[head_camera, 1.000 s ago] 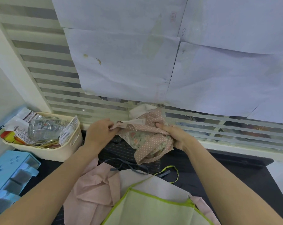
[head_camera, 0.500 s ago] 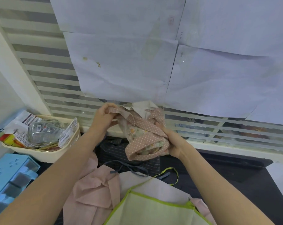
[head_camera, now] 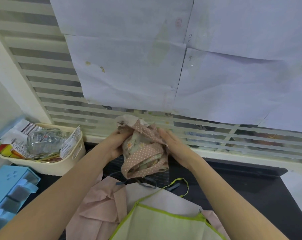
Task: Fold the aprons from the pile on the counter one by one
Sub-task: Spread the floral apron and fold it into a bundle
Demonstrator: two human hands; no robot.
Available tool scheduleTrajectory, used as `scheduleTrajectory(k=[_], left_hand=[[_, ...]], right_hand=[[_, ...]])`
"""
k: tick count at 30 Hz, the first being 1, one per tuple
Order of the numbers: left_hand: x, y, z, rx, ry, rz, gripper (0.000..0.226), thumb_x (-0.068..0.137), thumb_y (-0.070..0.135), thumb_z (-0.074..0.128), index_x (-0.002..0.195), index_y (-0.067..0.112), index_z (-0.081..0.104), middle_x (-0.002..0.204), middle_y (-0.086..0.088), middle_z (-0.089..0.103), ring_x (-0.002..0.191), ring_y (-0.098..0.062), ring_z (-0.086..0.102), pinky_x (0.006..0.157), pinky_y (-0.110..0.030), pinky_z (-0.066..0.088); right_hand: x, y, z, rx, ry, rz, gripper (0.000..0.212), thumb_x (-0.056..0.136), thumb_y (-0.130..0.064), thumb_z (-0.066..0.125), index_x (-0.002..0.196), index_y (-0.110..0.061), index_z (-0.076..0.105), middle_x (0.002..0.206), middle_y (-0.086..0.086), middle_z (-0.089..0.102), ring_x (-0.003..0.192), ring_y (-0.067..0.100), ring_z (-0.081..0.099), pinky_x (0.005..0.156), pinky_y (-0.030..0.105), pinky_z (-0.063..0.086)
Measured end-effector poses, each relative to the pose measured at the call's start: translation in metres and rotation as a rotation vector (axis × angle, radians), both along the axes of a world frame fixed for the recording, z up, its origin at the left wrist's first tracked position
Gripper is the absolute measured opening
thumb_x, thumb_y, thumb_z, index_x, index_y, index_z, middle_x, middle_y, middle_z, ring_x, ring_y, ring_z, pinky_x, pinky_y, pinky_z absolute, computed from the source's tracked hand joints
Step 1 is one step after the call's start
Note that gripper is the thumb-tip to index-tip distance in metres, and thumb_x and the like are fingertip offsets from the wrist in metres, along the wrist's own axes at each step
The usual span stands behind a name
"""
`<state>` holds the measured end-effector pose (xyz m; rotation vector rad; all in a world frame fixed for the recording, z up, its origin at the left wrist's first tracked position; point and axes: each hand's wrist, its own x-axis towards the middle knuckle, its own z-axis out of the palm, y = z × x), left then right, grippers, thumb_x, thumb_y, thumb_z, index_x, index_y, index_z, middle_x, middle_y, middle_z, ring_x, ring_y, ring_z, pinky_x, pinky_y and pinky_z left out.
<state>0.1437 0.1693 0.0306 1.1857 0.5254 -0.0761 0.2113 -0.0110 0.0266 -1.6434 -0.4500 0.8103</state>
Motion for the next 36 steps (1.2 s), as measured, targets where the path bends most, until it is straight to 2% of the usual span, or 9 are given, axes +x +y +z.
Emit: scheduleTrajectory(k=[4, 7, 11, 16, 19, 21, 24, 31, 36], left_hand=[[0.002, 0.005, -0.001, 0.055, 0.005, 0.016, 0.027, 0.082, 0.025, 0.064, 0.103, 0.009, 0.063, 0.101, -0.013, 0.068, 0.09, -0.024, 0.065, 0.069, -0.034, 0.051], [-0.004, 0.012, 0.003, 0.122, -0.054, -0.134, 0.021, 0.083, 0.014, 0.063, 0.104, 0.012, 0.062, 0.101, -0.011, 0.068, 0.088, -0.02, 0.067, 0.067, -0.029, 0.053], [-0.017, 0.017, 0.014, 0.125, -0.074, -0.585, 0.054, 0.051, 0.024, 0.089, 0.099, 0.011, 0.068, 0.097, -0.008, 0.071, 0.087, -0.02, 0.069, 0.07, -0.028, 0.056], [-0.018, 0.006, 0.022, 0.145, -0.129, -0.773, 0.032, 0.081, -0.002, 0.065, 0.107, 0.017, 0.065, 0.105, -0.005, 0.069, 0.097, -0.019, 0.066, 0.082, -0.032, 0.055], [-0.016, 0.014, 0.021, -0.005, -0.191, -0.649, 0.046, 0.061, 0.022, 0.087, 0.103, 0.015, 0.069, 0.097, -0.006, 0.071, 0.086, -0.019, 0.069, 0.07, -0.028, 0.056], [-0.013, 0.023, 0.016, -0.055, -0.219, -0.491, 0.064, 0.047, 0.031, 0.093, 0.104, 0.014, 0.068, 0.096, -0.008, 0.071, 0.082, -0.02, 0.069, 0.066, -0.028, 0.056], [-0.008, 0.031, 0.012, -0.065, -0.231, -0.292, 0.071, 0.049, 0.043, 0.089, 0.111, 0.015, 0.067, 0.104, -0.007, 0.07, 0.09, -0.02, 0.068, 0.07, -0.031, 0.056], [-0.003, 0.017, 0.019, 0.014, -0.033, -0.177, 0.036, 0.087, 0.033, 0.055, 0.112, 0.008, 0.064, 0.101, -0.012, 0.068, 0.086, -0.022, 0.065, 0.083, -0.036, 0.05], [0.001, 0.019, 0.024, -0.082, -0.032, -0.001, 0.023, 0.093, 0.023, 0.044, 0.083, 0.01, 0.06, 0.075, -0.007, 0.062, 0.06, -0.016, 0.063, 0.064, -0.028, 0.051]], right_hand=[[-0.003, 0.012, 0.0, -0.264, -0.772, -0.001, 0.044, 0.086, -0.038, 0.064, 0.121, -0.013, 0.056, 0.117, -0.004, 0.05, 0.106, 0.006, 0.044, 0.089, 0.02, 0.034], [0.003, 0.011, 0.008, -0.081, -0.408, -0.332, 0.015, 0.096, -0.011, 0.049, 0.095, -0.003, 0.061, 0.079, 0.006, 0.062, 0.064, 0.009, 0.055, 0.058, 0.022, 0.044], [0.007, 0.006, 0.021, 0.047, -0.048, -0.329, 0.022, 0.094, -0.02, 0.055, 0.076, -0.009, 0.057, 0.046, -0.003, 0.038, 0.032, 0.006, 0.024, 0.033, 0.018, 0.019], [0.009, 0.007, 0.01, -0.305, -0.022, -0.137, 0.025, 0.094, -0.025, 0.052, 0.077, -0.007, 0.058, 0.051, 0.003, 0.047, 0.044, 0.011, 0.027, 0.042, 0.022, 0.021], [0.015, -0.006, -0.001, -0.395, 0.112, -0.083, 0.023, 0.097, -0.022, 0.048, 0.086, -0.005, 0.057, 0.062, 0.01, 0.061, 0.047, 0.01, 0.035, 0.045, 0.022, 0.027], [0.015, -0.013, 0.002, -0.248, 0.296, 0.063, 0.023, 0.096, -0.029, 0.052, 0.083, -0.011, 0.057, 0.055, -0.001, 0.058, 0.038, 0.006, 0.041, 0.037, 0.017, 0.03], [0.015, -0.018, 0.008, 0.079, 0.529, 0.1, 0.048, 0.089, -0.046, 0.048, 0.116, -0.009, 0.06, 0.092, 0.004, 0.069, 0.07, 0.011, 0.065, 0.059, 0.021, 0.051], [0.008, -0.004, 0.029, -0.027, 0.29, 0.135, 0.053, 0.073, -0.061, 0.054, 0.111, -0.026, 0.064, 0.115, 0.003, 0.067, 0.108, 0.028, 0.062, 0.096, 0.042, 0.047], [0.003, 0.0, 0.022, -0.012, 0.173, 0.175, 0.028, 0.082, -0.017, 0.066, 0.109, -0.019, 0.059, 0.109, 0.001, 0.068, 0.098, 0.018, 0.065, 0.091, 0.035, 0.053]])
